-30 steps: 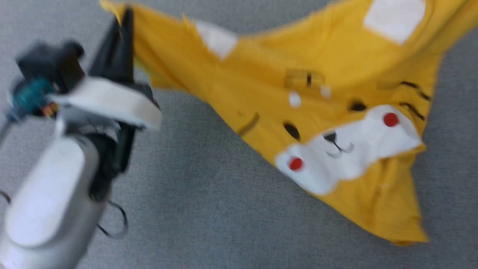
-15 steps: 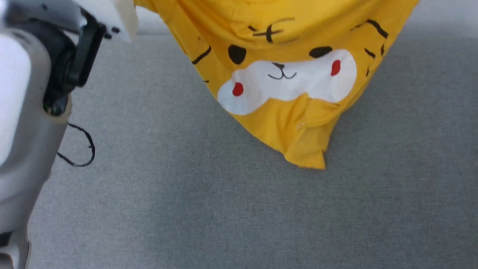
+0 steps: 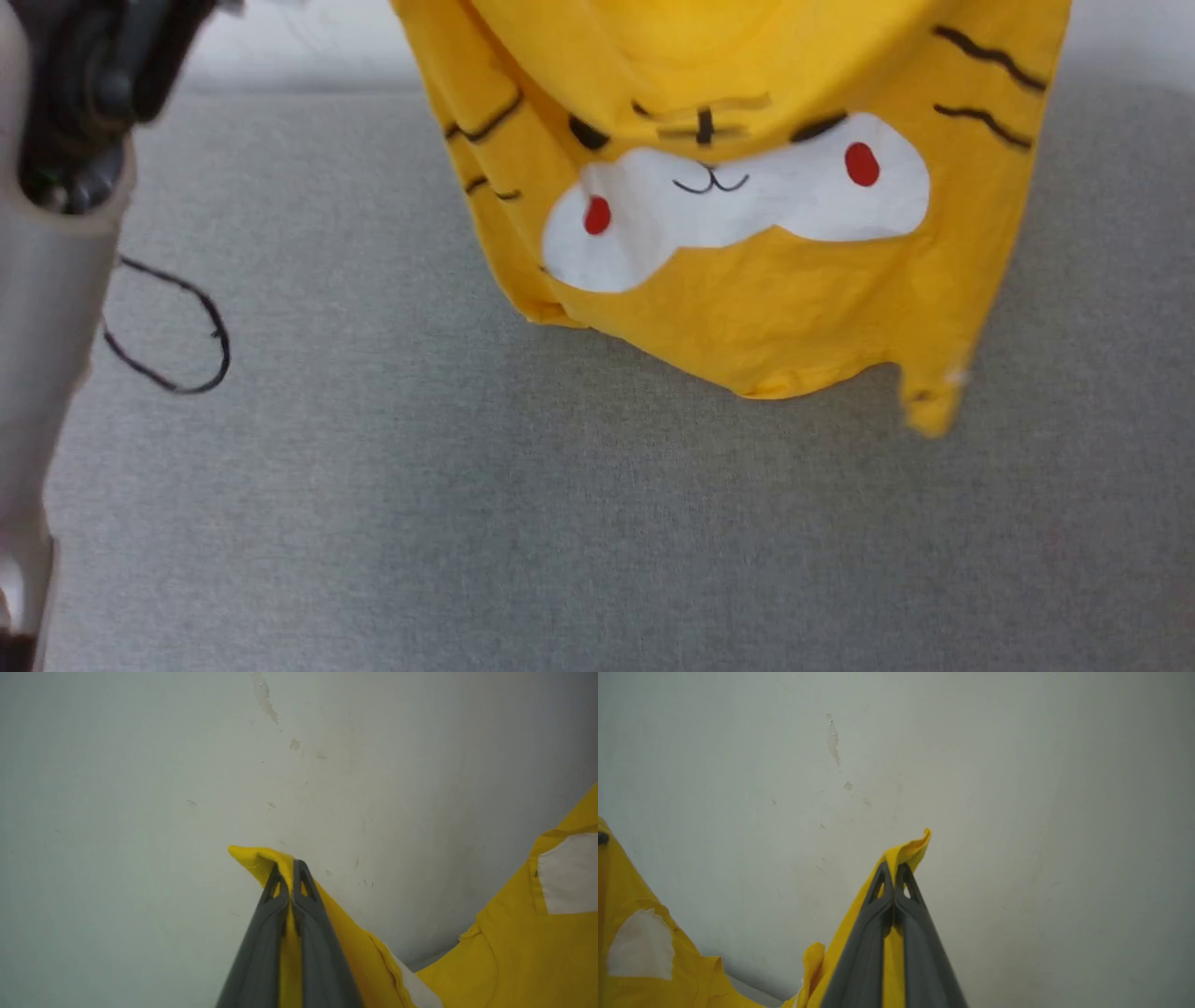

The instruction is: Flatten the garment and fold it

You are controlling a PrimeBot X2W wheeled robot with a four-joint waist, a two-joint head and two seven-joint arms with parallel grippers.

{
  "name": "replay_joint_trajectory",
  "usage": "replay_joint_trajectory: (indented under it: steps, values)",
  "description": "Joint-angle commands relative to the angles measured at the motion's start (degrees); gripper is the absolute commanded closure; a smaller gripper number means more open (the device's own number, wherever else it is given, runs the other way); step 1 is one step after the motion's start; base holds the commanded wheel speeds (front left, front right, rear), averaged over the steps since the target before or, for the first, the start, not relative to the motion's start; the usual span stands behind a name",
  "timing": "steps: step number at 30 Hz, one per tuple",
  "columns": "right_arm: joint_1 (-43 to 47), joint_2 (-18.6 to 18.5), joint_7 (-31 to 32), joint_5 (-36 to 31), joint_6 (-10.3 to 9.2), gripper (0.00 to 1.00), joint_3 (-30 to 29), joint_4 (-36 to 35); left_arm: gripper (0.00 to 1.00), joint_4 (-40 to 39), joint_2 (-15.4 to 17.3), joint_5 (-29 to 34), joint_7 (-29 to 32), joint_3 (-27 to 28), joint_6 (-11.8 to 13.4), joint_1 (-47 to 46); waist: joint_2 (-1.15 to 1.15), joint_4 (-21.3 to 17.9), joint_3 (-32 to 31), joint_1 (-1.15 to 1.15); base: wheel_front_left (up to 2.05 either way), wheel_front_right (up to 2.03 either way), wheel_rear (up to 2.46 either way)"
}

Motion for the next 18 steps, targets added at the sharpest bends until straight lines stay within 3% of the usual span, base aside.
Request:
replay_joint_trajectory:
  steps: [1,5,9,18]
  values:
    - [-2.1,0.3,0.5,-0.5,-0.05,1.0,0.0,0.6,1.0,0.2,0.1,0.2,0.1,0.4,0.4,-1.9,0.0,-1.4,5.0,0.0,0.0,0.0,0.0]
    - [-10.7,0.3,1.1,-3.6,-0.05,1.0,-0.1,4.8,1.0,3.0,-0.5,4.4,-2.6,0.9,1.3,-9.7,0.0,-1.6,13.2,0.0,0.0,0.0,0.0]
    - [-21.1,0.9,-3.1,-8.1,-0.05,1.0,-0.5,10.6,1.0,8.4,-2.6,8.3,-11.0,2.7,2.2,-19.2,0.0,-1.9,20.5,0.0,0.0,0.0,0.0]
    - [-39.5,-0.2,-10.7,-13.6,-0.05,1.0,-0.2,23.0,1.0,19.6,-6.0,11.1,-26.0,4.5,-0.2,-35.2,0.0,-1.0,31.4,0.0,0.0,0.0,0.0]
